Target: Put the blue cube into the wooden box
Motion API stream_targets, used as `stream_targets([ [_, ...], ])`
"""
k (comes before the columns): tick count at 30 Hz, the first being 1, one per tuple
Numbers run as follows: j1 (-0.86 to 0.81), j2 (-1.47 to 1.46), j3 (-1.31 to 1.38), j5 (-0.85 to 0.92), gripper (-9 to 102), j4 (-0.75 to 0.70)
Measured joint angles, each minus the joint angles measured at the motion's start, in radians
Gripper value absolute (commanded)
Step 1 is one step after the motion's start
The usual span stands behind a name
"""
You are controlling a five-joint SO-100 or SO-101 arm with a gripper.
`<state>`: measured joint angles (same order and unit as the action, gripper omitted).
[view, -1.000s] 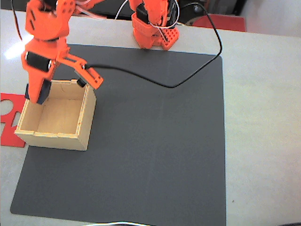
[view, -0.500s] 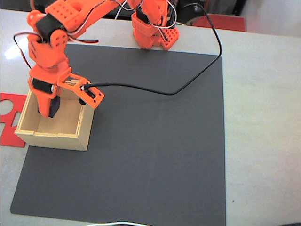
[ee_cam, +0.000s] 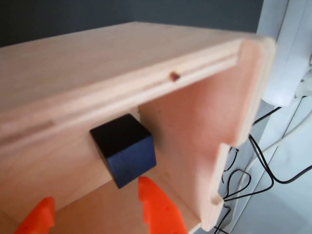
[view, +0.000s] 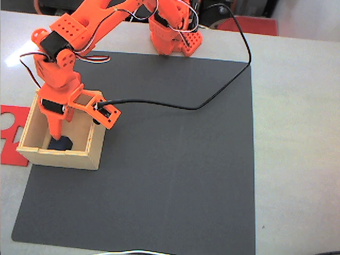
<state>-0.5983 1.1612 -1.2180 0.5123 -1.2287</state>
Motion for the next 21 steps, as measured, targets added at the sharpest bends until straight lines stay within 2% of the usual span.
stream_targets([
  [3,0.000,0.043,0.000,0.000,1,-0.028],
  [4,0.000,0.072,0.000,0.000,0,-0.041],
  [15,0.061,0.689,0.000,0.000,0,-0.172],
  [21,0.215,1.100,-0.011,0.000,0,-0.230],
])
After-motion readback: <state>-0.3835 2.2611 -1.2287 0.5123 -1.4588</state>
